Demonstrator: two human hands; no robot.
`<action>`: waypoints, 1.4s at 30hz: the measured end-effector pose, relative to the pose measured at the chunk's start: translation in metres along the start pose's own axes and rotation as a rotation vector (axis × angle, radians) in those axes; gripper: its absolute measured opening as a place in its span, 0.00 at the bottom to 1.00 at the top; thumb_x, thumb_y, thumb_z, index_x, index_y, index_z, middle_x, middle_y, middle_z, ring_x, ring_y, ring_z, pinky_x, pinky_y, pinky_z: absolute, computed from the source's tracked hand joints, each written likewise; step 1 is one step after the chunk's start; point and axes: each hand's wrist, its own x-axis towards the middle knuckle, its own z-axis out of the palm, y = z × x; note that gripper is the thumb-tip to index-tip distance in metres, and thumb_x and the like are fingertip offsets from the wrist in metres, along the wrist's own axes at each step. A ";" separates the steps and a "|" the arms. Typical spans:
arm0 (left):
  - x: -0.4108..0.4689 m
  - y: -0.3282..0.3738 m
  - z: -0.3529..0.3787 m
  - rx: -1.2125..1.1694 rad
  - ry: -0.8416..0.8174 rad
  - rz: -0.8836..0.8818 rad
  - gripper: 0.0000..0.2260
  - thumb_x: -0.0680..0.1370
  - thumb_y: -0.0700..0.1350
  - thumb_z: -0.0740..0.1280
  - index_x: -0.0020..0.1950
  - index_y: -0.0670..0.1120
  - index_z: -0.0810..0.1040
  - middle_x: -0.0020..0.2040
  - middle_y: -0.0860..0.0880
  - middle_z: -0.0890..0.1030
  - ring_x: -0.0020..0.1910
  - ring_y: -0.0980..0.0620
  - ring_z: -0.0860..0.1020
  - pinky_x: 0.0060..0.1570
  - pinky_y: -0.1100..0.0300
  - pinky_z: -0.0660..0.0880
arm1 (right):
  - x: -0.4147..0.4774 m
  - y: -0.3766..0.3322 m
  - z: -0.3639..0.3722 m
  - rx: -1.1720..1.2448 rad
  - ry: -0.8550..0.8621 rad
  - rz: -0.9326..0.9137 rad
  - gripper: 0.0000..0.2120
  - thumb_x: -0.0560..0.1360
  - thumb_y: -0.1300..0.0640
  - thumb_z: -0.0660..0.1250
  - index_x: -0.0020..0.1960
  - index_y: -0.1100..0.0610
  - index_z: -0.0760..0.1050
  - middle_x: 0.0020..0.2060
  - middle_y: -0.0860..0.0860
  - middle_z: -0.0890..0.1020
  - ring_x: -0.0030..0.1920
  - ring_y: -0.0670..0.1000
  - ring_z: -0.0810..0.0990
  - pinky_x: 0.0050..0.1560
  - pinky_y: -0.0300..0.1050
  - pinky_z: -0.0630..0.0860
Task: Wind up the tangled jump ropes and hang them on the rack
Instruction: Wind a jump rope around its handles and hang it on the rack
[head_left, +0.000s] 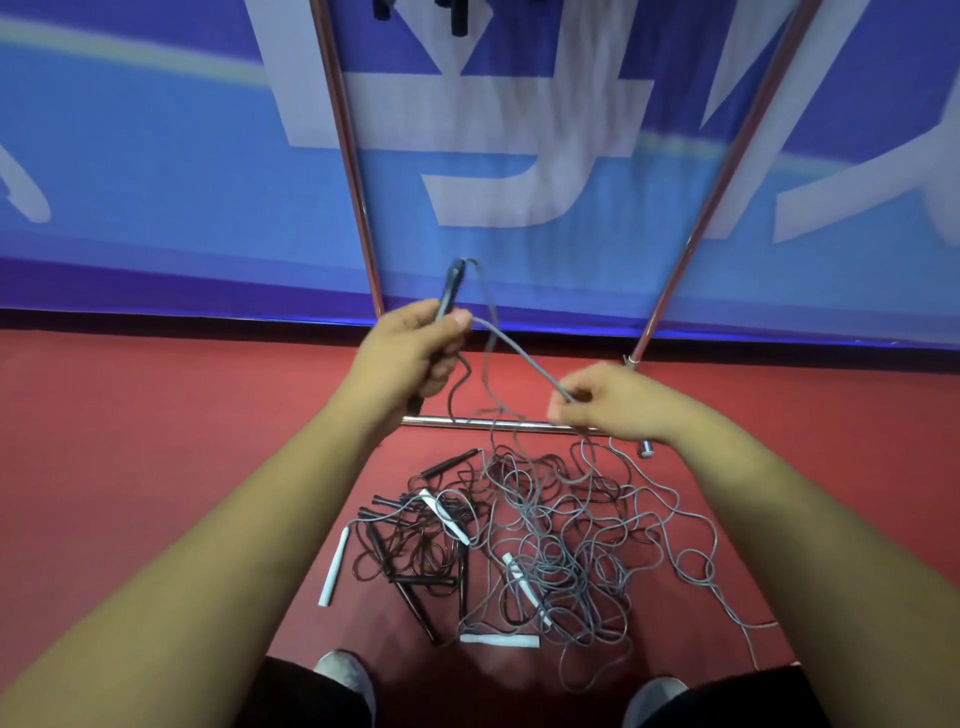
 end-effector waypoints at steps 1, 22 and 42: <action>0.002 0.003 -0.004 -0.079 0.037 0.019 0.11 0.82 0.38 0.63 0.40 0.45 0.70 0.31 0.51 0.68 0.24 0.56 0.61 0.21 0.67 0.54 | -0.001 0.011 0.000 -0.041 -0.046 0.067 0.08 0.77 0.59 0.70 0.39 0.53 0.79 0.30 0.45 0.78 0.30 0.41 0.73 0.39 0.39 0.71; -0.007 0.002 0.007 0.184 -0.088 -0.032 0.09 0.81 0.38 0.66 0.41 0.46 0.72 0.27 0.51 0.66 0.22 0.57 0.61 0.21 0.66 0.57 | -0.004 -0.030 -0.004 0.109 0.135 -0.138 0.07 0.76 0.60 0.72 0.39 0.56 0.79 0.28 0.49 0.78 0.27 0.43 0.73 0.33 0.36 0.71; -0.015 0.006 0.006 0.352 -0.281 -0.007 0.03 0.80 0.43 0.68 0.48 0.45 0.79 0.29 0.51 0.76 0.24 0.55 0.66 0.24 0.64 0.59 | -0.008 -0.060 -0.007 0.304 0.242 -0.273 0.09 0.79 0.54 0.69 0.45 0.59 0.82 0.25 0.55 0.72 0.27 0.50 0.70 0.33 0.44 0.67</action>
